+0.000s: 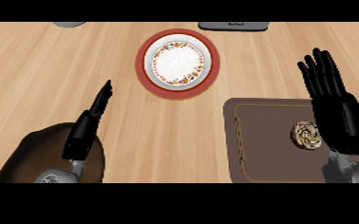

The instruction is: Pick the cupcake from the tray and place it in the plate

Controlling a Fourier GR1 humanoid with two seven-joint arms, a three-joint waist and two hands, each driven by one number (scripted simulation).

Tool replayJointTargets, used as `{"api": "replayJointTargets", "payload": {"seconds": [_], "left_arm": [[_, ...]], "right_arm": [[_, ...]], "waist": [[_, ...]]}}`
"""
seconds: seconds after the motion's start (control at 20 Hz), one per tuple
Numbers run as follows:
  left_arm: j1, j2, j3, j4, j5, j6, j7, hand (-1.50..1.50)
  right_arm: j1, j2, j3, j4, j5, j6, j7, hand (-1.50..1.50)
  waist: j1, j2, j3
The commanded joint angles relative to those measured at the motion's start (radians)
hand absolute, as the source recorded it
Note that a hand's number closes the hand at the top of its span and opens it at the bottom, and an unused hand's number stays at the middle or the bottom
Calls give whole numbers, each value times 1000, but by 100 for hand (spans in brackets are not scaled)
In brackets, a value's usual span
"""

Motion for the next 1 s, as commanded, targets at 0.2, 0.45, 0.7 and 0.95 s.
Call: {"api": "replayJointTargets", "payload": {"seconds": [0.2,0.45,0.7,0.95], "left_arm": [[-126,71,136,-33,36,-1,166,0],[-135,15,107,11,45,7,186,0],[-101,43,128,-65,67,-24,257,0],[-160,4,143,38,29,-7,221,0]], "right_arm": [[-89,-21,102,-54,-166,144,298,-150],[-79,-260,276,-54,393,179,115,150],[171,-192,239,166,357,185,-241,-150],[173,-272,164,26,484,83,-221,-150]], "waist": [[-21,32,7],[-28,37,6],[-27,34,9],[-41,32,6]]}}
